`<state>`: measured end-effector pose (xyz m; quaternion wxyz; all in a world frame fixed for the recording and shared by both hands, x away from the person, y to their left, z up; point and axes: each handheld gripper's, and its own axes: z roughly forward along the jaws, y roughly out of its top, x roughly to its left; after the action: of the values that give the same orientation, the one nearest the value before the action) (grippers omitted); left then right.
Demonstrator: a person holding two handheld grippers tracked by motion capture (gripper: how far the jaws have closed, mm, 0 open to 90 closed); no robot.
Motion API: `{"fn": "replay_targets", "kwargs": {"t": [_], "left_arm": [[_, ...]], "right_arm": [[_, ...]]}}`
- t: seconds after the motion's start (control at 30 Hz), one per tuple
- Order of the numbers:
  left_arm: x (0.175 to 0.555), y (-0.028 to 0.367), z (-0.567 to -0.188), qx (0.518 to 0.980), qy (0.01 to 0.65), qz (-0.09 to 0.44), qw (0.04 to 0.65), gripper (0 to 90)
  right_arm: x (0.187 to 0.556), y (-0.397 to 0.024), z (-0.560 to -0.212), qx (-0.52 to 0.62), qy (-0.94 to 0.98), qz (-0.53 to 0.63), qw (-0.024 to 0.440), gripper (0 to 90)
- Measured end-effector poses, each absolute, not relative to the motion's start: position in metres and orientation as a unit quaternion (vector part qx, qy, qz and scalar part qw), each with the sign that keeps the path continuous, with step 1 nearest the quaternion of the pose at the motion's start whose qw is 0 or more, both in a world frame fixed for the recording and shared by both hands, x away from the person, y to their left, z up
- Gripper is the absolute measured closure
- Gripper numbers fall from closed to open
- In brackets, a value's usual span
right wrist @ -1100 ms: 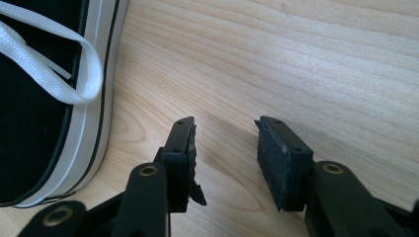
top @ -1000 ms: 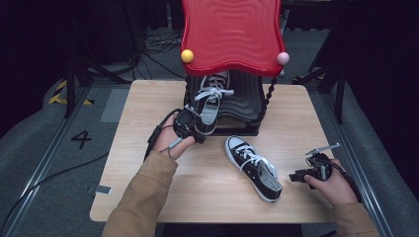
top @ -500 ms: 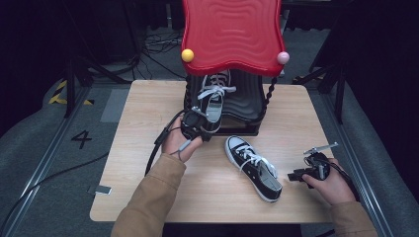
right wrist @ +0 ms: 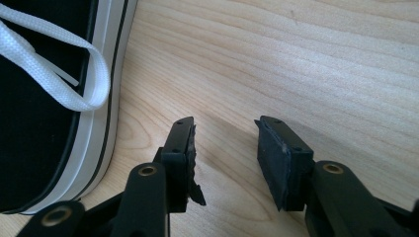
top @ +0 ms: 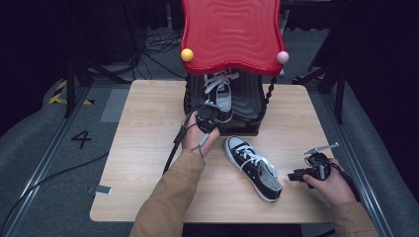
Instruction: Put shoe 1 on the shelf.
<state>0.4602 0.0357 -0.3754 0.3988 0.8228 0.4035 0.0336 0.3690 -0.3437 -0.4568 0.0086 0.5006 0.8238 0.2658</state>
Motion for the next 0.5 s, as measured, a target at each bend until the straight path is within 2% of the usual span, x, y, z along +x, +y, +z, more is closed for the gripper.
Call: {"fn": "replay_targets", "kwargs": {"t": [0.27, 0.5], "left_arm": [[0.47, 0.014, -0.372, 0.82, 0.402, 0.035, 0.407, 90.0], [0.474, 0.015, -0.367, 0.812, 0.42, 0.044, 0.402, 90.0]], "right_arm": [[0.369, -0.342, -0.457, 0.502, 0.823, 0.266, 0.012, 58.6], [0.369, -0.344, -0.458, 0.502, 0.82, 0.273, 0.007, 58.8]]}}
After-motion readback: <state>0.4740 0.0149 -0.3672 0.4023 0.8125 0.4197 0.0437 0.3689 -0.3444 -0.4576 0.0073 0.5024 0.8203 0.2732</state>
